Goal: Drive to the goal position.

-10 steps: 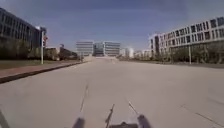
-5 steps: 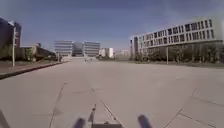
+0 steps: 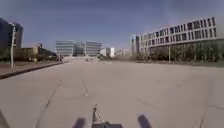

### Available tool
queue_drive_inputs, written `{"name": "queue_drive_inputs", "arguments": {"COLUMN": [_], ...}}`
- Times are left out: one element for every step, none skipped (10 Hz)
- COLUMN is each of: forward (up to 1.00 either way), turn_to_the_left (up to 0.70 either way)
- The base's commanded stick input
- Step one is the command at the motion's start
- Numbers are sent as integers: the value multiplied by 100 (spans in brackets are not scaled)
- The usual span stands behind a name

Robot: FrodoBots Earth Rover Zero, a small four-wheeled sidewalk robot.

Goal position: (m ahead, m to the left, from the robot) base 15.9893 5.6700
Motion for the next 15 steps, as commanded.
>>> {"name": "queue_drive_inputs", "arguments": {"forward": [70, 70, 70, 70, 70, 70, 70, 70, 70, 70, 70, 70, 70, 70, 70], "turn_to_the_left": [0, 0, 0, 0, 0, 0, 0, 0, 0, 0, 0, 0, 0, 0, 0]}}
